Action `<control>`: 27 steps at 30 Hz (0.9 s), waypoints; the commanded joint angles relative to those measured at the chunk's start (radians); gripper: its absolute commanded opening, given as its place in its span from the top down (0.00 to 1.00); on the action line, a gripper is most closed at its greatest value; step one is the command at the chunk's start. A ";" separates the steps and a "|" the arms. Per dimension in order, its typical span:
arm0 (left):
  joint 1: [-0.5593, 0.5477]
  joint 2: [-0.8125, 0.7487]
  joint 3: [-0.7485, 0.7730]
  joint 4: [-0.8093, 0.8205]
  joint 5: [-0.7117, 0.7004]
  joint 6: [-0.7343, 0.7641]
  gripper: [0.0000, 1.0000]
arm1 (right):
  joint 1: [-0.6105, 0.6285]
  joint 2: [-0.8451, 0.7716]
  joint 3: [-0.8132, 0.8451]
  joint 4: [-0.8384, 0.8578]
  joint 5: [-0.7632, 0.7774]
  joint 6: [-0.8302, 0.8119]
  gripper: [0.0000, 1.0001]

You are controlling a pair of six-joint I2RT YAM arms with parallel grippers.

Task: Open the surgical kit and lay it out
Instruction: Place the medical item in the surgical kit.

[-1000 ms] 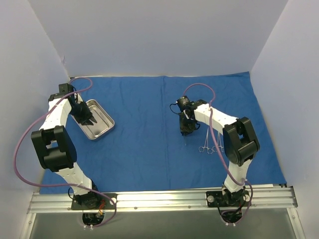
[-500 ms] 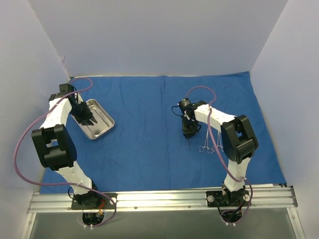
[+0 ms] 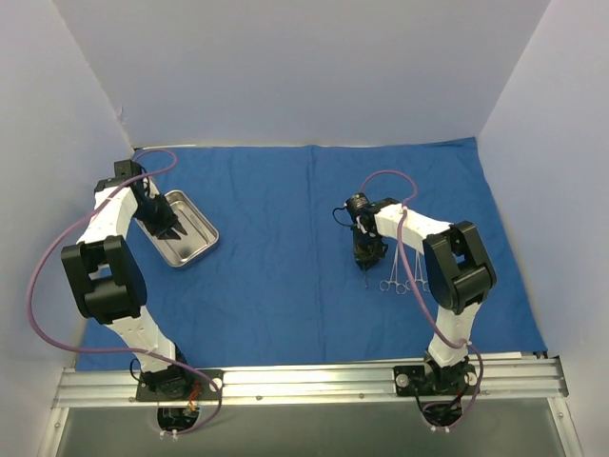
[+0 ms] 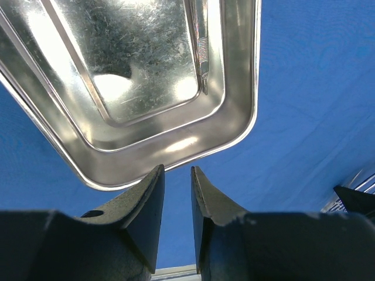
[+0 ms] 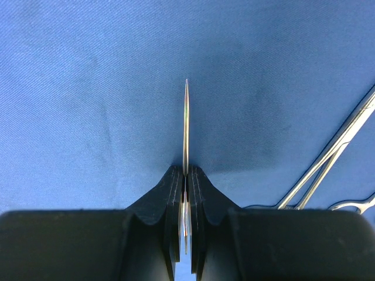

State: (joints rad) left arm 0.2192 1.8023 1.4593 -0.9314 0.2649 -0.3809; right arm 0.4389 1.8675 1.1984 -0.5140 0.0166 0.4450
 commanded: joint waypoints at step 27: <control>-0.023 0.141 0.209 -0.006 -0.104 -0.023 0.61 | -0.026 -0.053 0.355 -0.234 0.094 -0.111 0.59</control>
State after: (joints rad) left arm 0.2131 1.8927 1.5799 -0.9371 0.2291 -0.3920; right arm 0.4286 1.8603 1.4387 -0.6495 0.0547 0.3737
